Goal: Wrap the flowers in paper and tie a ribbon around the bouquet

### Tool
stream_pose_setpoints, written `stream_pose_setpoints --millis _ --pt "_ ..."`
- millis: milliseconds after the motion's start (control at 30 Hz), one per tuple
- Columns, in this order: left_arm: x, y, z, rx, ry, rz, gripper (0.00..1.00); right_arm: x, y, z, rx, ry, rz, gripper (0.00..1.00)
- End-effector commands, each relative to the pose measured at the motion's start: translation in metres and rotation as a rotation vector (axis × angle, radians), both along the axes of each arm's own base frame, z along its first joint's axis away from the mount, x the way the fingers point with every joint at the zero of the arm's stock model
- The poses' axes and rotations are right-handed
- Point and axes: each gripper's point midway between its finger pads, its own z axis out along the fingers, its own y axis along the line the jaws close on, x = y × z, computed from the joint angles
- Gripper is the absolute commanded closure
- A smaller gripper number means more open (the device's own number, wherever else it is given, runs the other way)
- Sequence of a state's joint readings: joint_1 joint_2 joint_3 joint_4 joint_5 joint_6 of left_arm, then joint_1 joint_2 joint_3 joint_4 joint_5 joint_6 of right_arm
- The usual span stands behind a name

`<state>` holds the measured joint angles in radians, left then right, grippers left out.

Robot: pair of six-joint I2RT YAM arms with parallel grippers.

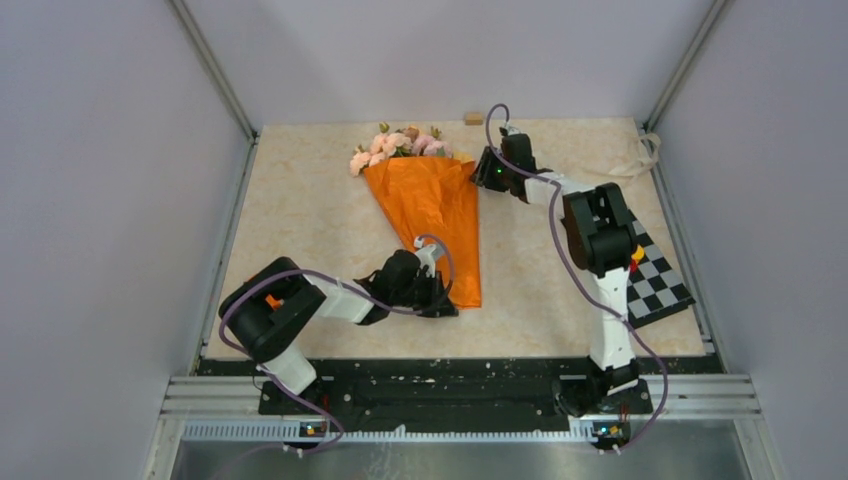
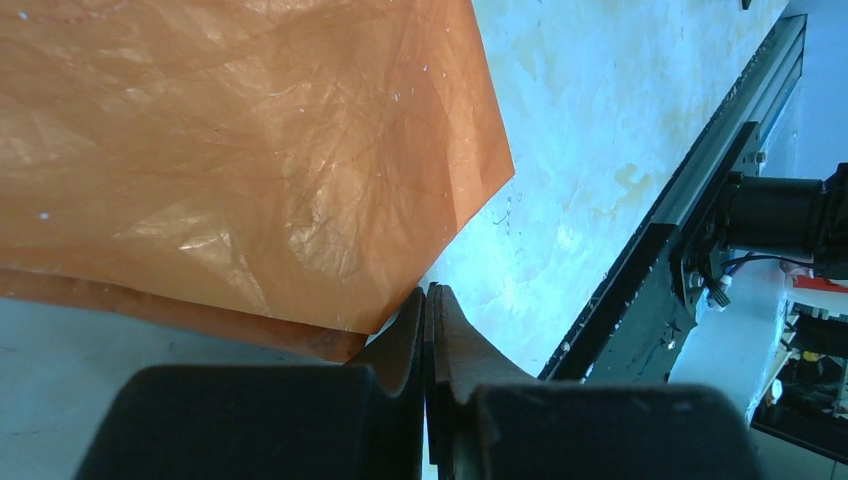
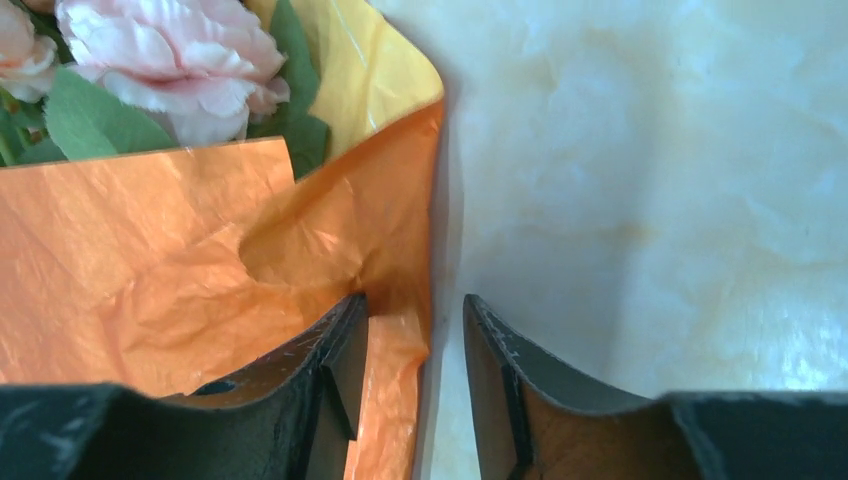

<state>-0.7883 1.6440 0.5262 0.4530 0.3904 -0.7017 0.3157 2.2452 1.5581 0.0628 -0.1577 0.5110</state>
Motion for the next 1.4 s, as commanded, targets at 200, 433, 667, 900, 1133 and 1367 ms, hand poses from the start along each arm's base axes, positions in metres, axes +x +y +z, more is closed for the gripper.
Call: stream_pose_setpoints --millis 200,433,667,900,1133,1367 --pt "-0.032 0.059 -0.068 0.267 0.183 0.030 1.00 0.024 -0.001 -0.026 0.028 0.027 0.051 0.56" --pt "-0.028 0.062 -0.068 0.255 0.198 0.046 1.00 0.021 0.007 -0.035 0.054 0.035 0.088 0.90" --pt "-0.029 0.062 -0.067 0.241 0.222 0.050 1.00 0.020 0.000 -0.033 0.039 0.016 0.047 1.00" --pt "-0.042 0.061 -0.029 0.139 0.208 0.037 0.88 -0.019 -0.012 -0.019 -0.027 -0.027 -0.022 1.00" --pt "-0.063 0.080 0.032 0.027 0.101 0.078 0.28 -0.058 -0.008 0.004 -0.025 -0.079 -0.083 1.00" --pt "-0.053 0.115 0.068 0.032 -0.045 0.267 0.01 -0.067 -0.009 0.017 -0.015 -0.089 -0.109 0.74"
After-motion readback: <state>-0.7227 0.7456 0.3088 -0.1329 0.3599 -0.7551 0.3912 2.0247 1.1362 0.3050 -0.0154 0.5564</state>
